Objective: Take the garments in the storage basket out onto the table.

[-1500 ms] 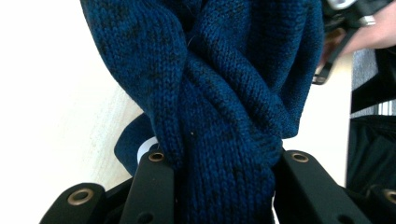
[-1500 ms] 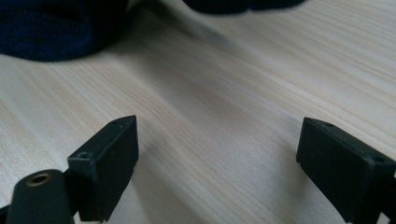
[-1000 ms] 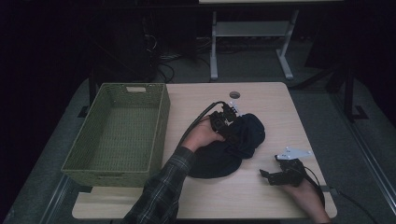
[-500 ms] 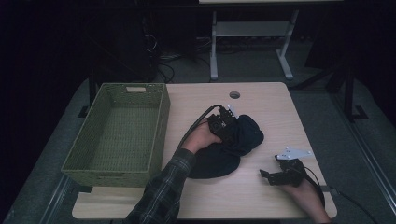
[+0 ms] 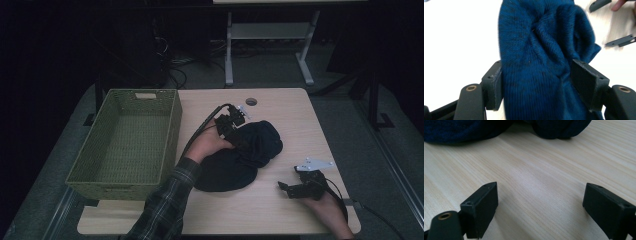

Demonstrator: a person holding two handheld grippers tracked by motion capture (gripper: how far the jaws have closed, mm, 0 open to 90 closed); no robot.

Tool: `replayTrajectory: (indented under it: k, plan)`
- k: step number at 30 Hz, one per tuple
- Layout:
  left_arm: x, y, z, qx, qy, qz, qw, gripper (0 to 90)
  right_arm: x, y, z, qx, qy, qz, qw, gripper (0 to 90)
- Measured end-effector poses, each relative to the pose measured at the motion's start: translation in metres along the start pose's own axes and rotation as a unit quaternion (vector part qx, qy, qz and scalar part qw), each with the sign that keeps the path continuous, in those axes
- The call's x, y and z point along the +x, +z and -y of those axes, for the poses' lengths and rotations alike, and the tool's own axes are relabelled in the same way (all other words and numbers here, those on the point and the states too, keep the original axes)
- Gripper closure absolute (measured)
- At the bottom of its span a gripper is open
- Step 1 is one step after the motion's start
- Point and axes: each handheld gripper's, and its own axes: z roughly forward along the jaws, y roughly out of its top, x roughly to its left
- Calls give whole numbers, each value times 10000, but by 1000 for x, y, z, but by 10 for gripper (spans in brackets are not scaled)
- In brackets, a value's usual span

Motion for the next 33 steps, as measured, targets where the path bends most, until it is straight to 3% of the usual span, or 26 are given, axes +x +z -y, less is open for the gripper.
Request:
replayTrajectory:
  k: [5,9,12,15,19,26,33]
  plan:
    - [-4,-21,6,-124,-62,-90,9999,313,0,0,0,-5,-7,2,10000,125]
    - [-8,-35,14,-191,-109,-19,9998,333,0,0,0,-7,-11,3,10000,126]
    - [-14,-43,19,-236,-93,9,9997,425,0,0,0,-9,-8,0,10000,125]
    - [-23,-49,26,-305,-14,209,9993,580,0,0,0,-1,-15,1,10000,125]
    - [-31,-44,35,-211,61,326,9992,699,0,0,0,0,-15,1,10000,125]
    - [-44,-18,58,105,55,585,9982,898,0,0,0,2,-11,2,10000,126]
    - [-56,1,80,175,29,551,9983,900,0,0,0,-3,-15,2,10000,125]
